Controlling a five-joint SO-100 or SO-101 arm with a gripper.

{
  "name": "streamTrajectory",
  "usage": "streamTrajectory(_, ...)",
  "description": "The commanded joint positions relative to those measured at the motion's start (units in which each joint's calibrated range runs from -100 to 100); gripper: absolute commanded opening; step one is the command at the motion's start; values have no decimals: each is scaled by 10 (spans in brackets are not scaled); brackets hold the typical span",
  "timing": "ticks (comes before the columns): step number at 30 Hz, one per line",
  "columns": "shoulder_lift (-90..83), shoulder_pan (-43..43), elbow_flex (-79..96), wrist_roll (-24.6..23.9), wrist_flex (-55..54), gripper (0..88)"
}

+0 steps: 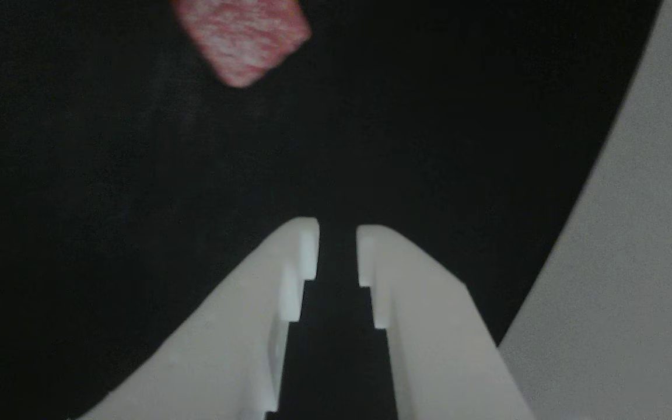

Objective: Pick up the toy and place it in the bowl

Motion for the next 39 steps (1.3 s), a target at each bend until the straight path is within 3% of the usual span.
streamTrajectory(1,58,-23,-57,4,0,23)
streamTrajectory(13,161,-47,-101,1,5,23)
streamTrajectory(34,179,-48,-101,7,-1,24)
streamTrajectory(39,179,-66,-101,87,-3,24)
